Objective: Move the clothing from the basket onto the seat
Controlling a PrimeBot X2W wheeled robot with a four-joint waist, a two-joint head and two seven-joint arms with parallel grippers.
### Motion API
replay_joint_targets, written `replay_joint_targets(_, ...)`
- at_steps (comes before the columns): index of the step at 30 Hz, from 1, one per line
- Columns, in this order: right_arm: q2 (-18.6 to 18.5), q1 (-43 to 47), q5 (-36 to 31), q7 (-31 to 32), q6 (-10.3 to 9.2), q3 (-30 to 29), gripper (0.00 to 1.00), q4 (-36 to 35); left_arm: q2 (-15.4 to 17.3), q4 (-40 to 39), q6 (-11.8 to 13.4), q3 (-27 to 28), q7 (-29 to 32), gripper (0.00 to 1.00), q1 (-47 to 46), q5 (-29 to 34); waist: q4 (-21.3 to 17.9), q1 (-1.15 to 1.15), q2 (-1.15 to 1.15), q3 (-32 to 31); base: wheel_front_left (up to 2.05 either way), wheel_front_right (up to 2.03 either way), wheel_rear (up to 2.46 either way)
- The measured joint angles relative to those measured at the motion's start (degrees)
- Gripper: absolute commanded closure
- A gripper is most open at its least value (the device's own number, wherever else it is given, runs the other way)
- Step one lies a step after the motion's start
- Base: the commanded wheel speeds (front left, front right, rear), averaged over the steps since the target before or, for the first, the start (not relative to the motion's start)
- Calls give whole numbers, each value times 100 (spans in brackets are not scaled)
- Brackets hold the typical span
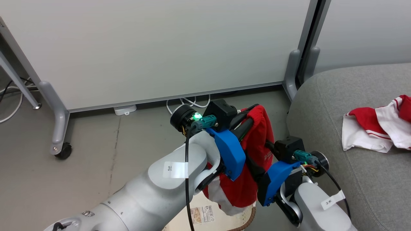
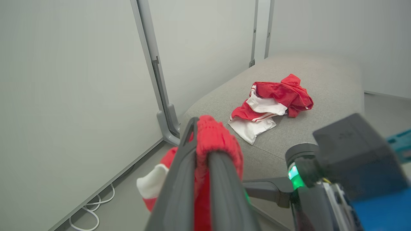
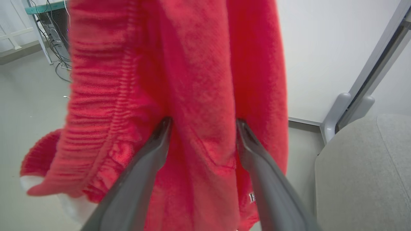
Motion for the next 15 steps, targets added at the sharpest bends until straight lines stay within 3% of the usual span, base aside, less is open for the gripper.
replay_joint_targets(7, 0, -402, 363, -288, 0, 361, 0, 557, 1, -52, -26, -20, -2, 100, -8, -23, 35, 0, 0, 0, 0, 0, 0)
replay_joint_targets(8, 0, -444, 420, -333, 0, 427, 9, 620, 1, -53, -27, -21, -2, 100, -8, -24, 36, 0, 0, -1, 0, 0, 0)
replay_joint_targets(9, 0, -489, 487, -358, 0, 485, 50, 677, 1, -53, -30, -23, -2, 100, -8, -24, 37, 0, 0, -3, 0, 0, 0)
replay_joint_targets(10, 0, -522, 533, -381, 0, 535, 69, 730, 1, -53, -40, -24, -4, 100, -8, -24, 36, 0, 0, -5, 0, 0, 0)
replay_joint_targets(11, 0, -563, 571, -403, 0, 591, 100, 790, 1, -53, -41, -26, -13, 100, -8, -24, 34, 0, 0, -8, 0, 0, 0)
replay_joint_targets(15, 0, -689, 725, -522, 0, 751, 100, 975, 1, -68, -40, -30, -16, 100, -8, -24, 18, 0, 0, -26, 0, 0, 0)
